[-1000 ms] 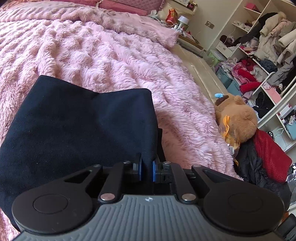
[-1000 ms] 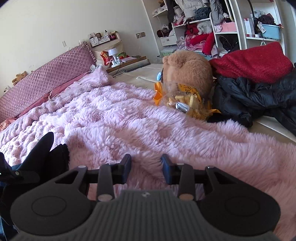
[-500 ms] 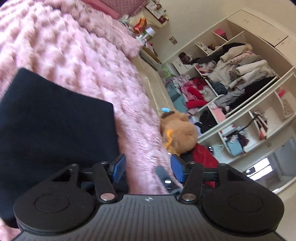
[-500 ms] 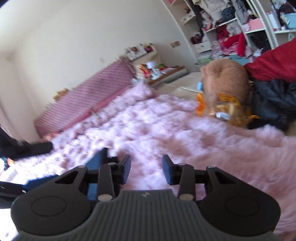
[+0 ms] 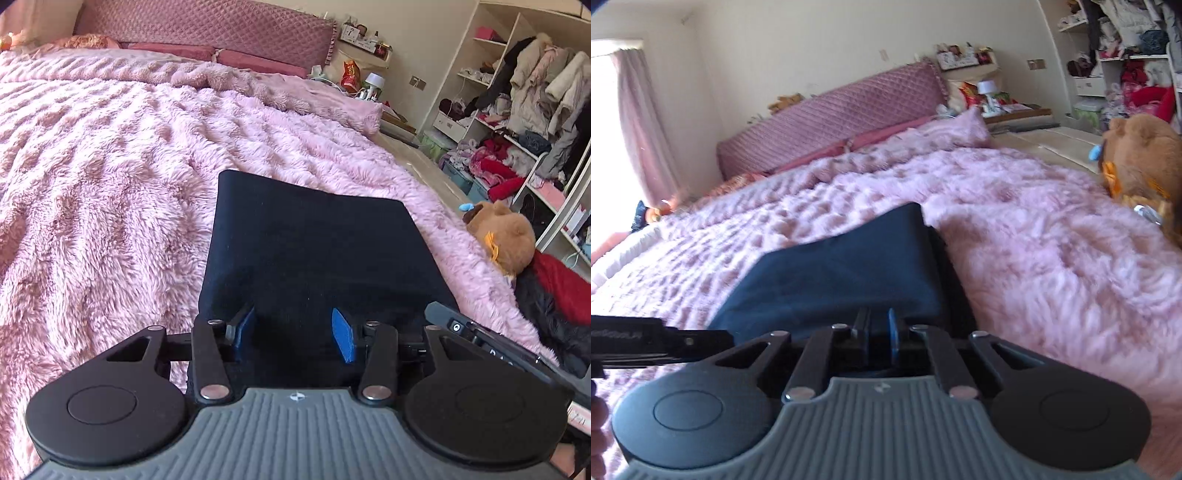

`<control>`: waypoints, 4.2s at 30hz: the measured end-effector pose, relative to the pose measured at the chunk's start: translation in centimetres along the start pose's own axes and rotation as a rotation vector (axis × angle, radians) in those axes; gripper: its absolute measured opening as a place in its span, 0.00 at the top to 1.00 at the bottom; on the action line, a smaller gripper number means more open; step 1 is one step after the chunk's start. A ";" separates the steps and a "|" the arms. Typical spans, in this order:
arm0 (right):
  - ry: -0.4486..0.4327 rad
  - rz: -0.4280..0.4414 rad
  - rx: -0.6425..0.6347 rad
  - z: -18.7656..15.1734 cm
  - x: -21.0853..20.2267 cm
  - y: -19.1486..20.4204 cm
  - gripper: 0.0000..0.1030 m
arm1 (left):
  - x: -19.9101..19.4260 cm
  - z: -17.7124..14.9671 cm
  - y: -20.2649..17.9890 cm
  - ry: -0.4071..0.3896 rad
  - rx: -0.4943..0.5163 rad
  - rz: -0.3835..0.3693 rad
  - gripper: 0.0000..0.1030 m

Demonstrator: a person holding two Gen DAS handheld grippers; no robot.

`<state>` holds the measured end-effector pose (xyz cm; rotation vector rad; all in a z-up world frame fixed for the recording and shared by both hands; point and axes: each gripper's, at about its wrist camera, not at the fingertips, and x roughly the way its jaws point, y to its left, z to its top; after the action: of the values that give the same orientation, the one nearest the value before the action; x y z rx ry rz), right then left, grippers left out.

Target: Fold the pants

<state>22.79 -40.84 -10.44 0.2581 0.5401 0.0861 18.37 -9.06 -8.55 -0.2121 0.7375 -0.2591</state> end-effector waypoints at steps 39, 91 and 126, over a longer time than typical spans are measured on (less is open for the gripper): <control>0.036 -0.017 0.083 1.5 -0.7 -2.3 0.86 | 8.6 0.6 15.6 0.351 -0.554 -0.537 0.26; 0.361 0.680 0.542 0.6 5.2 -6.5 0.20 | 7.0 -3.1 22.9 0.474 -0.867 -0.672 0.72; 0.492 0.720 0.325 -0.4 8.6 2.0 0.76 | 10.5 0.4 19.0 0.531 -0.761 -0.687 0.73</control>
<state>29.92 -37.57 -14.50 0.7535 0.9308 0.7806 29.07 5.75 -20.19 -1.1630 1.2580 -0.6969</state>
